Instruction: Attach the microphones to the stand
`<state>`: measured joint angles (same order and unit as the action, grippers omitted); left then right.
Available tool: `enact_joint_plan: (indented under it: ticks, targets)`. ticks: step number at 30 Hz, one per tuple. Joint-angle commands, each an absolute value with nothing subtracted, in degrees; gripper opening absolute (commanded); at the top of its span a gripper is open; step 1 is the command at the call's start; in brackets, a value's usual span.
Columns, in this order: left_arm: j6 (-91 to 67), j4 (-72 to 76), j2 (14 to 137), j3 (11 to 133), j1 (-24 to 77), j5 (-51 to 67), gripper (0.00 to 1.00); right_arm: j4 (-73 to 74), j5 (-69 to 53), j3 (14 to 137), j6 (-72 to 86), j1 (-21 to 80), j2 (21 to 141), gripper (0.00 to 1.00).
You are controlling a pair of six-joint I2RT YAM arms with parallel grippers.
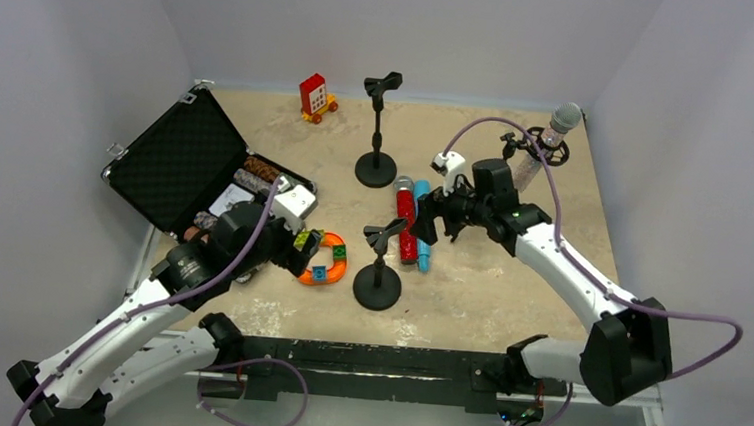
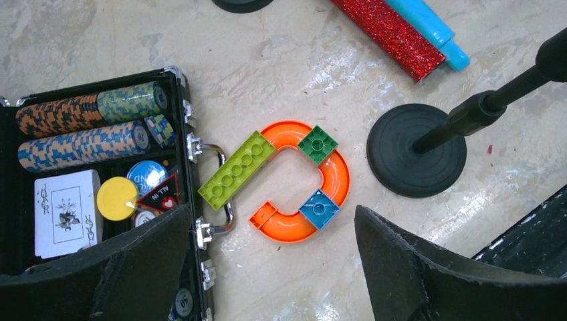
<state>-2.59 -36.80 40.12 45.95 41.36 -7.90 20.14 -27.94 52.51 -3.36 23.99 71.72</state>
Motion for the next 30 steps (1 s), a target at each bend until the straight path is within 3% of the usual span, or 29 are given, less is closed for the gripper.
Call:
enact_joint_plan:
  ticks: [1, 14, 30]
  targets:
    - [-0.3, -36.3, 37.5, 45.5, 40.3, -6.7, 0.96, 14.5, -19.4, 56.3, 5.1, 27.3, 75.3, 0.93]
    - [1.7, -35.2, 34.3, 44.1, 39.7, -5.7, 0.96, 18.4, -12.6, 67.8, 7.1, 32.1, 94.6, 0.68]
    - [1.6, -34.9, 34.2, 43.9, 39.7, -5.7, 0.96, 21.8, -5.4, 69.3, 9.5, 33.4, 103.8, 0.68]
